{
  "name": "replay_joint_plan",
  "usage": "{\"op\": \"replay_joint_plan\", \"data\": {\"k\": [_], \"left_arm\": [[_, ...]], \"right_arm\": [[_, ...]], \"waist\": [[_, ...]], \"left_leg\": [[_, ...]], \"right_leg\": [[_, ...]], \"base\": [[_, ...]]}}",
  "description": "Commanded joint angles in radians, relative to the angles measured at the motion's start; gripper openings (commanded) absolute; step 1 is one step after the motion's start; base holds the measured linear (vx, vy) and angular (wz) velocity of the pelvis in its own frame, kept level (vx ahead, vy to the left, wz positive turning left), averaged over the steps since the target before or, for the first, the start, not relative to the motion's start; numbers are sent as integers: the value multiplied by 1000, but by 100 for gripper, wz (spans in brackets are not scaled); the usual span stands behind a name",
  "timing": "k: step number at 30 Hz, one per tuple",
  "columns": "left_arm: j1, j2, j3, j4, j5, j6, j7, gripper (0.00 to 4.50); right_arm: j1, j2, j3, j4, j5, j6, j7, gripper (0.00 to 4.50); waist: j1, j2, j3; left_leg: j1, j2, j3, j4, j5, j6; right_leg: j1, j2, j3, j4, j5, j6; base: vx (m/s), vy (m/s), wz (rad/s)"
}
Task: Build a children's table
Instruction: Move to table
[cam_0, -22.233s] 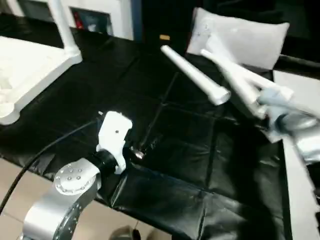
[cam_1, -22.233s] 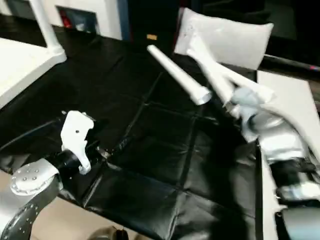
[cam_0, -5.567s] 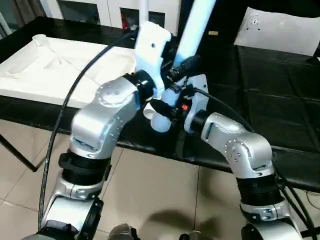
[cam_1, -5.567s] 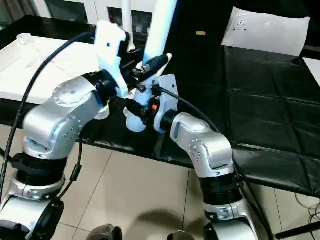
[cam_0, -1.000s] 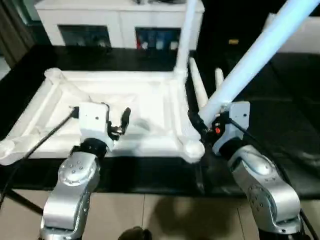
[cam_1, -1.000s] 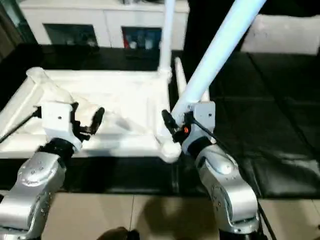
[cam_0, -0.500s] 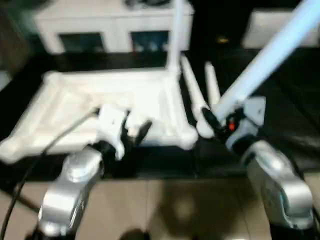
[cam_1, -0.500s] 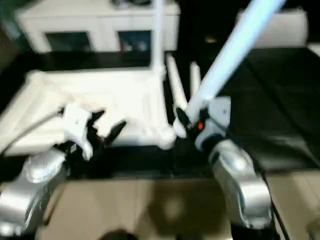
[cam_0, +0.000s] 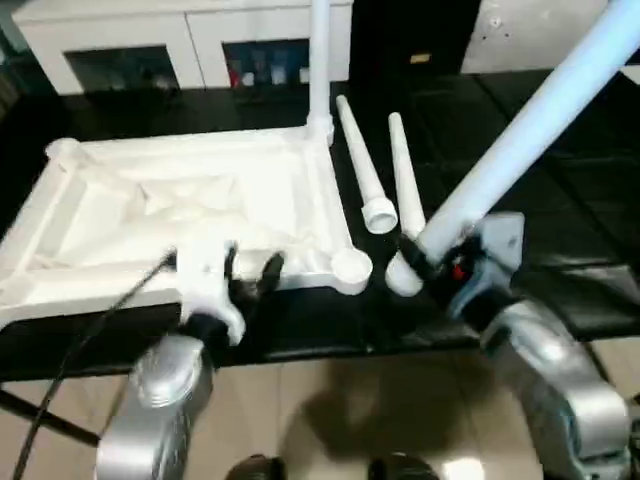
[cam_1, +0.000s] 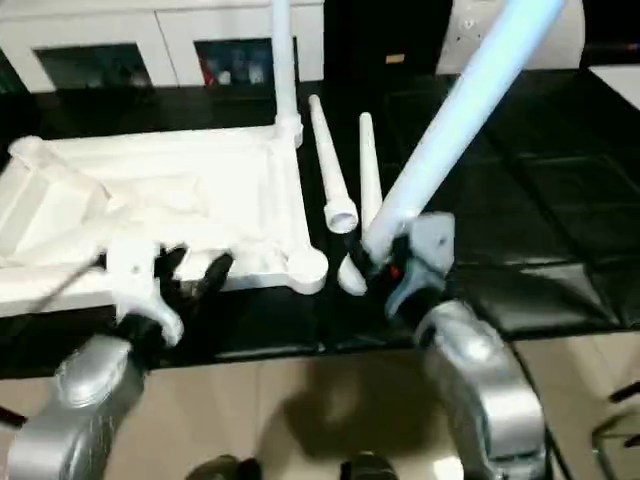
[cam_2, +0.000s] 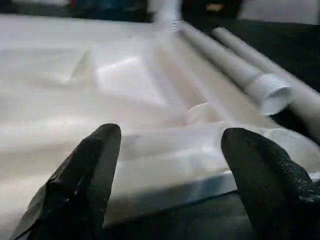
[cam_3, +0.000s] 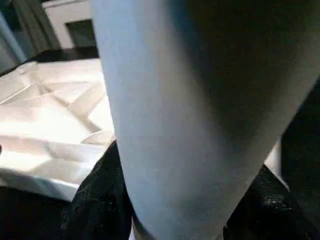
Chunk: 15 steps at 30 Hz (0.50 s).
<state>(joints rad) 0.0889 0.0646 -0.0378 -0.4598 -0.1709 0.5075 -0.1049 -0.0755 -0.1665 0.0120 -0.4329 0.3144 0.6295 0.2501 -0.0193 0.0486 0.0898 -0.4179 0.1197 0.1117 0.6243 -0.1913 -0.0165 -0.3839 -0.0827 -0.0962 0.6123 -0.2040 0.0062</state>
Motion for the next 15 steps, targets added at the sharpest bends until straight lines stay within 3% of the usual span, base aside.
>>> {"op": "replay_joint_plan", "data": {"k": [1, 3, 5, 7, 8, 9, 10, 11, 12, 13, 14, 15], "left_arm": [[8, -4, 26, -50, 4, -17, 17, 359], [20, -6, 31, -77, 3, -13, 21, 359], [19, 10, 25, -85, 19, -16, 19, 359], [6, 19, 27, -89, 46, -7, 38, 359], [-4, 22, 29, -90, 56, -1, 46, 359], [-8, 20, 29, -92, 60, 1, 53, 359], [-16, 27, 27, -93, 61, 2, 52, 359], [-17, 28, 27, -93, 61, 1, 52, 359], [-27, 16, 44, -86, 40, 16, 57, 359], [-30, 15, 49, -83, 45, 20, 64, 359], [-31, 16, 51, -82, 49, 22, 68, 359], [-32, 20, 55, -82, 48, 15, 64, 359]], "right_arm": [[-2, 0, 9, -38, 20, 23, -2, 190], [-3, 11, 7, -50, 33, 44, -6, 190], [-5, 22, 3, -50, 38, 41, -9, 190], [-10, 34, 3, -41, 27, 19, -19, 190], [-10, 42, 2, -35, 25, 9, -25, 190], [-10, 47, 2, -33, 24, 8, -31, 190], [-9, 53, 5, -31, 22, 9, -42, 190], [-9, 54, 5, -31, 22, 9, -43, 190], [-7, 53, 13, -30, 17, 7, -44, 190], [-6, 51, 18, -33, 16, 11, -41, 190], [-5, 50, 21, -36, 16, 14, -40, 190], [-4, 48, 26, -42, 18, 20, -33, 190]], "waist": [[9, -9, -66], [16, -27, -58], [25, -23, -53], [26, -25, -45], [26, -19, -48], [22, -16, -48], [10, -8, -47], [8, -1, -47], [1, 8, -45], [-2, 6, -46], [-1, 2, -44], [0, -23, -40]], "left_leg": [[16, 102, -34, -83, -92, 127], [20, 106, -23, -91, -143, 115], [23, 106, -19, -95, -193, 87], [31, 106, -18, -105, -307, 18], [43, 118, -31, -112, -361, -45], [49, 129, -43, -118, -391, -78], [57, 163, -74, -139, -435, -113], [67, 184, -91, -154, -466, -120], [77, 229, -122, -188, -506, -102], [79, 236, -124, -195, -506, -52], [71, 232, -117, -196, -510, -22], [41, 172, -75, -163, -502, 29]], "right_leg": [[45, -80, 64, -62, -28, -216], [45, -80, 68, -66, -41, -228], [42, -80, 69, -69, -107, -214], [35, -76, 71, -79, -236, -181], [31, -59, 65, -78, -251, -153], [30, -47, 60, -75, -229, -139], [30, -25, 48, -62, -157, -109], [28, -17, 42, -43, -138, -101], [18, -10, 36, 3, -125, -77], [10, -10, 42, 31, -120, -59], [13, -15, 48, 35, -121, -62], [25, -46, 79, -25, -156, -84]], "base": [[0, 0, 0], [0, 0, 0], [0, 0, 0], [0, 0, 0], [0, 0, 0], [0, 0, 0], [0, 0, 0], [0, 0, 0], [-21, -52, 1], [0, 0, 0], [-23, -96, 4], [-24, -128, 2]]}}
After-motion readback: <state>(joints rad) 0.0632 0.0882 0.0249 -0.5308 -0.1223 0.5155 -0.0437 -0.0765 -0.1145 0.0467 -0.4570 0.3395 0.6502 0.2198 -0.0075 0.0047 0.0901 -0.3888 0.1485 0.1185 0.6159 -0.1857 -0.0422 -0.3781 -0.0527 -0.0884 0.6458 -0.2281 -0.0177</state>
